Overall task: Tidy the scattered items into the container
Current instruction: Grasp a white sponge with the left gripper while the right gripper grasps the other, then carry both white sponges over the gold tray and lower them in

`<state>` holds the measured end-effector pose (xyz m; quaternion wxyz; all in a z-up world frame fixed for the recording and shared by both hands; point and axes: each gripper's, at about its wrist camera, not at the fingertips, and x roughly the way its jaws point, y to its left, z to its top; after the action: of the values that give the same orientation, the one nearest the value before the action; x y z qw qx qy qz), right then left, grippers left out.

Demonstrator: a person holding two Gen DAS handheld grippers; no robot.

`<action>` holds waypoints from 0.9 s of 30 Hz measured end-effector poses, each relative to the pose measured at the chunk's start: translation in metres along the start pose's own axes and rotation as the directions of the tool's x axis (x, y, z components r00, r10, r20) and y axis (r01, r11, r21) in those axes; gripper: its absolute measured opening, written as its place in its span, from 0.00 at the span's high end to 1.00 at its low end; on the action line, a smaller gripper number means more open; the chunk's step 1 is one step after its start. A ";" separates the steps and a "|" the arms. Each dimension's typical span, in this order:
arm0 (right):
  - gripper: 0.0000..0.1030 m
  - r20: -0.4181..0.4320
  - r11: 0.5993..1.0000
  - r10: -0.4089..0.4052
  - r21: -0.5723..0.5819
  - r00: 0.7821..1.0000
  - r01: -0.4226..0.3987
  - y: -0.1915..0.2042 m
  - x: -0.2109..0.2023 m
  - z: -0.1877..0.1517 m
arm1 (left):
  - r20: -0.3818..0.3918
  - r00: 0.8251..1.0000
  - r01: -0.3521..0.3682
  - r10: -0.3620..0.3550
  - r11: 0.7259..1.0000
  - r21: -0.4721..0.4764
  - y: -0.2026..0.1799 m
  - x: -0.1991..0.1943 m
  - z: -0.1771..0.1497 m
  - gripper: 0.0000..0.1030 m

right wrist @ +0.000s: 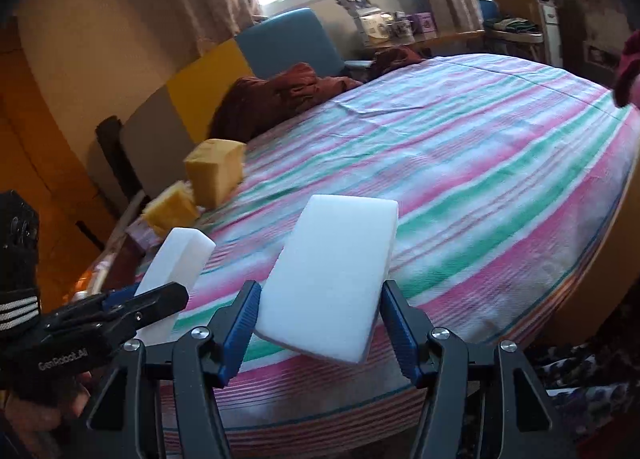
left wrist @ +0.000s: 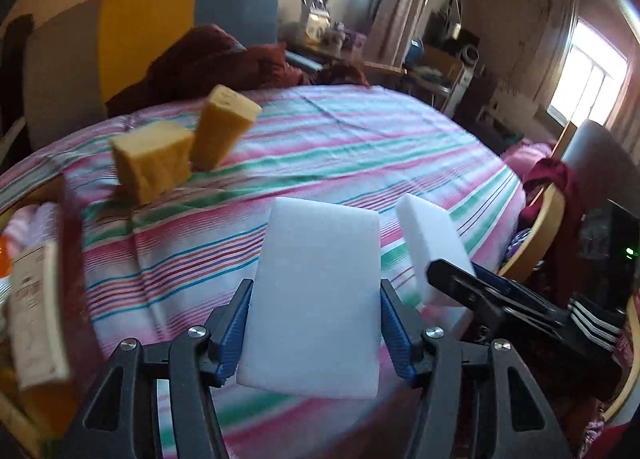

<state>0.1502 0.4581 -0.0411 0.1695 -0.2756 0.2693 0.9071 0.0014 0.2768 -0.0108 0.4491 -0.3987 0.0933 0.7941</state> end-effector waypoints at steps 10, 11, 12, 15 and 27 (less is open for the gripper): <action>0.40 -0.045 0.971 0.212 -0.107 0.976 -0.215 0.078 -0.007 0.001 | 0.124 0.986 -0.086 0.113 0.975 -0.206 0.063 -0.083 -0.035 0.41; 0.40 -0.049 0.964 0.233 -0.122 0.971 -0.237 0.087 -0.008 0.000 | 0.126 0.983 -0.101 0.134 0.966 -0.237 0.073 -0.090 -0.039 0.41; 0.40 -0.053 0.955 0.257 -0.142 0.965 -0.262 0.099 -0.010 -0.001 | 0.125 0.980 -0.116 0.153 0.957 -0.266 0.083 -0.096 -0.044 0.41; 0.40 -0.077 0.924 0.330 -0.177 0.941 -0.339 0.125 -0.014 -0.004 | 0.118 0.972 -0.150 0.205 0.919 -0.365 0.115 -0.110 -0.060 0.41; 0.40 -0.255 0.779 0.509 -0.269 0.822 -0.566 0.240 -0.004 -0.029 | 0.019 0.949 -0.254 0.315 0.799 -0.546 0.191 -0.107 -0.094 0.40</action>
<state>0.0559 0.2490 0.0354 -0.1697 -0.2869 0.1930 0.9228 -0.0673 0.0505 -0.0365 0.1996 -0.4457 -0.0983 0.8671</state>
